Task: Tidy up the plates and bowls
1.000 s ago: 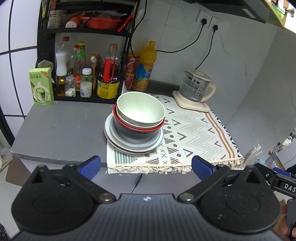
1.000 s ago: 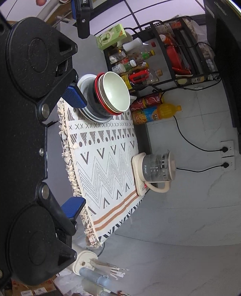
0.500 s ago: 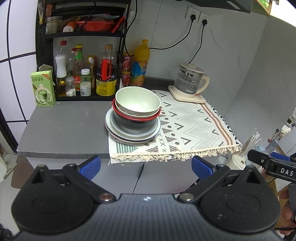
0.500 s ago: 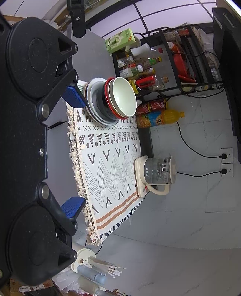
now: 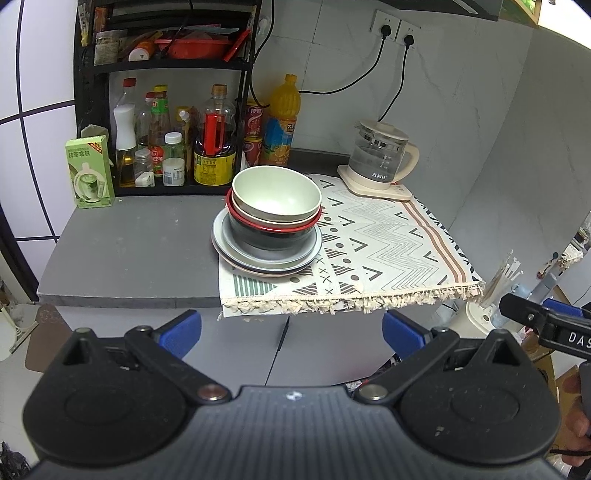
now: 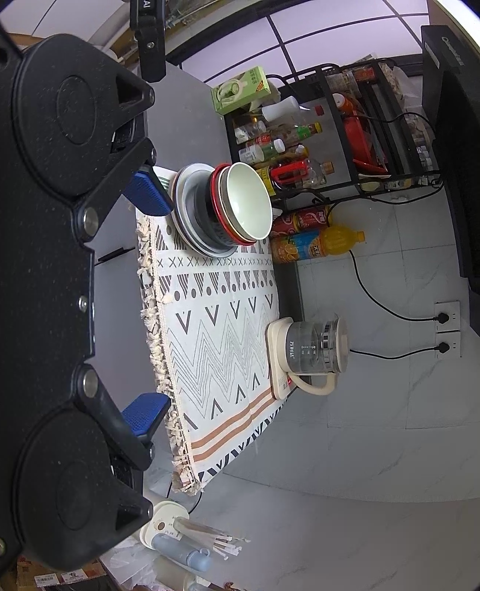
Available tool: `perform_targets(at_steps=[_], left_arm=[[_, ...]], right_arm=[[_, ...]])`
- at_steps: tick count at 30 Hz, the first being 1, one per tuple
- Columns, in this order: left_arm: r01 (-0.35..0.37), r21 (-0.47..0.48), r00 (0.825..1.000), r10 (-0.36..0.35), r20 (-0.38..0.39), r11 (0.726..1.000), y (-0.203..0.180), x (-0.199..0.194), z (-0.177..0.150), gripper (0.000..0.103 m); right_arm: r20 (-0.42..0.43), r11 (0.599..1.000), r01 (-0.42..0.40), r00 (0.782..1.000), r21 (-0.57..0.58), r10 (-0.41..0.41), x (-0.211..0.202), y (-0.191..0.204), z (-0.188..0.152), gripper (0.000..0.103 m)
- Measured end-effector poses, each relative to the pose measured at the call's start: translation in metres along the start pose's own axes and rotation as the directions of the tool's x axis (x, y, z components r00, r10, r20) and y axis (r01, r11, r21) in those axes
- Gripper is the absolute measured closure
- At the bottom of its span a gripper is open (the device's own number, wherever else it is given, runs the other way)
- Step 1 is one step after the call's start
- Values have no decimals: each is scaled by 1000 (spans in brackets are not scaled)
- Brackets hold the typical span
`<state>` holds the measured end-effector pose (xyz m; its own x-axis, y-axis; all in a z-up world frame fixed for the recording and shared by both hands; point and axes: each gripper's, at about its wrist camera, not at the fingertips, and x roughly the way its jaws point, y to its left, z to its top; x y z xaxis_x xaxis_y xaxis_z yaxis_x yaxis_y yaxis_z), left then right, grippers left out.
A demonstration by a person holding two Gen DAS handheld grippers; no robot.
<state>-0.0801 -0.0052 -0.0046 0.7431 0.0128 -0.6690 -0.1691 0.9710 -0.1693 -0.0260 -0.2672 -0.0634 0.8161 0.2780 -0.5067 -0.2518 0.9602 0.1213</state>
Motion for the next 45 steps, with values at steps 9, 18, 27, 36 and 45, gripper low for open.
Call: perform_targets(at_steps=[9,18,27,36,45], left_arm=[[0,14,1000,0,7,1000,-3,1,2,0],[-5,0,1000,5,6,1000,-3,4,6,0],[-8,18,1000,8,3,1000,-2,6,7,0],[-8,38,1000,8,0,999,-2,6,11,0],[-17,41,1000,17,-1,999,-1,3,12,0]], right_arm=[[5,1000,-12,1000,-2,12,0,-1,1,0],[2,1000,-3,1000,9,3,1,-4,1,0],[-2,1000,5,1000,11,-5,3,-1,1,0],[-7,1000,6,1000,10,-5,4,0,2,0],[0,1000,-5,1000,3,5,3,2,3,0]])
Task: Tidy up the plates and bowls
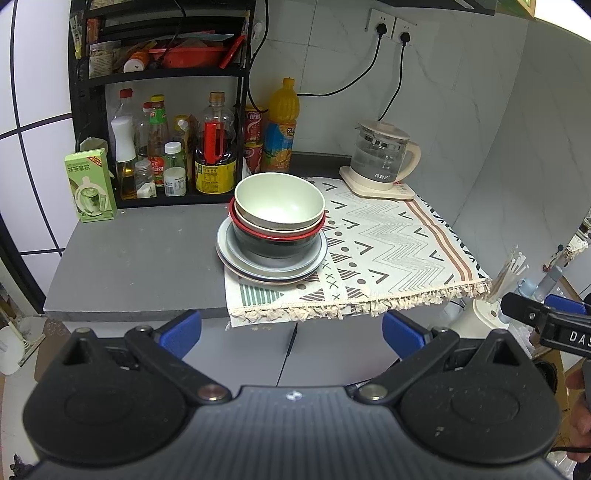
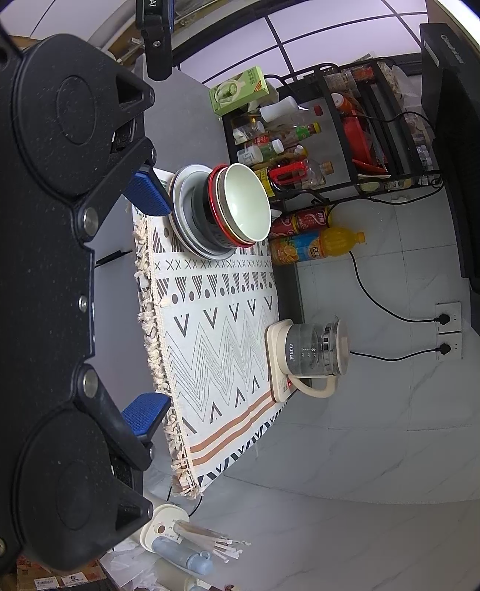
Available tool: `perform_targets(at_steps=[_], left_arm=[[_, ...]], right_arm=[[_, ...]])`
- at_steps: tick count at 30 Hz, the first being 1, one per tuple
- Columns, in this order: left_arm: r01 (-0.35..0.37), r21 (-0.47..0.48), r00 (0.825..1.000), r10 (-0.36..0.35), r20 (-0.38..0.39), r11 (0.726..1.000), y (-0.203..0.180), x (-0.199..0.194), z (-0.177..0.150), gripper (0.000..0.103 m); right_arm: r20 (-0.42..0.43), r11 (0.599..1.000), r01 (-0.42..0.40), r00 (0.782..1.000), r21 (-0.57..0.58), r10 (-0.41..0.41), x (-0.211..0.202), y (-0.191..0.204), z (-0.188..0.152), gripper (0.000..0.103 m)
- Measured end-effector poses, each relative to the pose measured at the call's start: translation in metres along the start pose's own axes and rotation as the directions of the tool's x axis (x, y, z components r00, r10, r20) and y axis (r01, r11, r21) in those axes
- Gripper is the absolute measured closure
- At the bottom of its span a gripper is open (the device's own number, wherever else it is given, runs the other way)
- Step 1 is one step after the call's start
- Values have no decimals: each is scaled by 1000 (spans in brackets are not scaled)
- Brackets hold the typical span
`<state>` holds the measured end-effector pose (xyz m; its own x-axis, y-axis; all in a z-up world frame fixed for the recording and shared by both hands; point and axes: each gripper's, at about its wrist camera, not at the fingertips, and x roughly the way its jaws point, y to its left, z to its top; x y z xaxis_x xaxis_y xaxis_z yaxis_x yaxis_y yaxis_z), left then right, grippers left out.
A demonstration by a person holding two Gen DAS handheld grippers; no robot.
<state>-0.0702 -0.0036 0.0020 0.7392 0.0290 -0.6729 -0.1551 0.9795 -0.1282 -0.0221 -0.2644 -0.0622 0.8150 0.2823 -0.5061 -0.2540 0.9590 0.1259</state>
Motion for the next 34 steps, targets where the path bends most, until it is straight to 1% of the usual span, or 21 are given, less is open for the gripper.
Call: perform_targets(at_steps=[3,7,14,34], left_arm=[[-13,13,1000,13,-1,1000,-2,-1,-1,0],[-10,-5,1000,10,-4,1000,0,-1,-1,0],[-10,-1,1000,10,6,1000,-1,-1,0,0],[-23,-21,1000,22,-18,1000,-5,12,2,0]], right_arm=[[1,1000,-3,1000,-2,3,0,0,0,0],[2,1000,-3,1000,-8,3,0,0,0,0],[18,1000,9,1000,-25,-9,-2,0,0,0],[-7,1000,8,1000,-20,-9,8,-9,1,0]])
